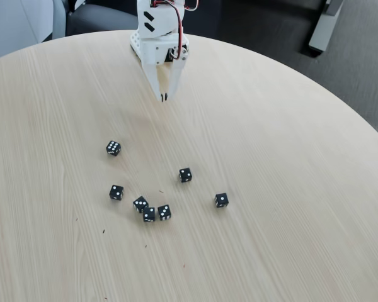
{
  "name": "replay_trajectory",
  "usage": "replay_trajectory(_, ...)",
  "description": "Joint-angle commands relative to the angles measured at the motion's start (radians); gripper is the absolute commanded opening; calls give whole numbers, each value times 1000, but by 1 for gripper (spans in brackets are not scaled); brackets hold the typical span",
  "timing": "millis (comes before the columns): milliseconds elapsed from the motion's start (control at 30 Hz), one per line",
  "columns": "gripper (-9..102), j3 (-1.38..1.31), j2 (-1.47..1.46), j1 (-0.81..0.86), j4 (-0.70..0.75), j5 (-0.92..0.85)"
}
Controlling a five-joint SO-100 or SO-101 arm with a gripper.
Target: Pick up the dice with number 6
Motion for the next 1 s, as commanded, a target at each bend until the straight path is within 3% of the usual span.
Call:
replay_trajectory(0,0,-6,11,-3,-6,-5)
replay_trajectory(967,0,-2,15,-5,-6,54)
